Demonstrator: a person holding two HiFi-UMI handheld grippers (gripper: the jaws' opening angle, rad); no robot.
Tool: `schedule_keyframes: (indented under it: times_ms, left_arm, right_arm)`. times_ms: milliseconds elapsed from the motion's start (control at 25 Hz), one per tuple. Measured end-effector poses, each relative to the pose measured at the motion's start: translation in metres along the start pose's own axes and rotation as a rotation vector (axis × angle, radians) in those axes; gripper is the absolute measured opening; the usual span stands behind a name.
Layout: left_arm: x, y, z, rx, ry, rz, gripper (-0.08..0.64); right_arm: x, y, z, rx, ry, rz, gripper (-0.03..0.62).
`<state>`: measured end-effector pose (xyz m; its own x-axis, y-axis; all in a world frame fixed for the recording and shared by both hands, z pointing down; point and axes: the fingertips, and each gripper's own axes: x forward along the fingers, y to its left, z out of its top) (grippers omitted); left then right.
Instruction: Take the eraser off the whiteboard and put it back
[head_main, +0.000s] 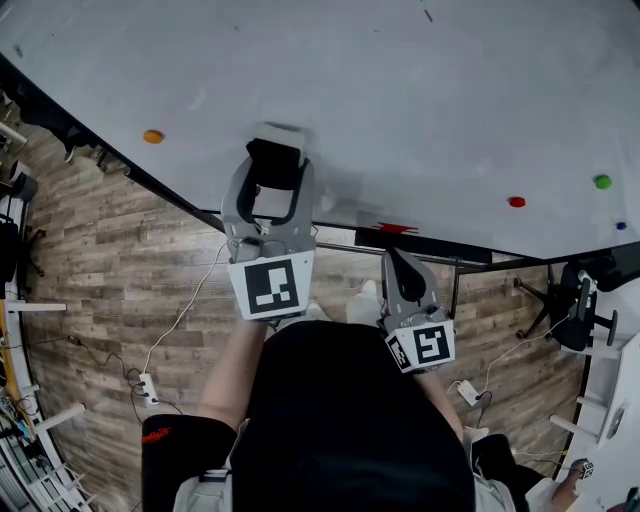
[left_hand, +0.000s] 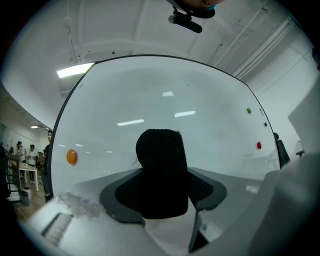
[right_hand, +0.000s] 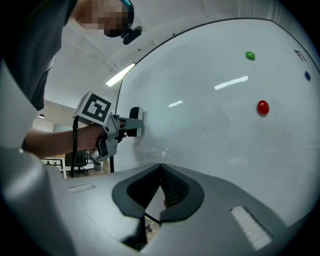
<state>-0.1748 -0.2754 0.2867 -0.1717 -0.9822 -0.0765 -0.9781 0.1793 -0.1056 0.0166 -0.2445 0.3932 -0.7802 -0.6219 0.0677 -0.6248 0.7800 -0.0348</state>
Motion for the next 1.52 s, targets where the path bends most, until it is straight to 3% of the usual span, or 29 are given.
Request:
schedule_keyframes:
  times_ms: [1160, 1520]
  left_arm:
    - [0.0009, -0.0014, 0.0005, -0.014, -0.006, 0.031, 0.261]
    - [0.0016, -0.0031, 0.0013, -0.016, -0.008, 0.006, 0.264]
  right_arm:
    - [0.0008, -0.0065, -0.0075, 0.004, 0.025, 0.034, 0.003]
    - [-0.0005, -0.0090, -0.0081, 0.007, 0.029, 0.024, 0.003]
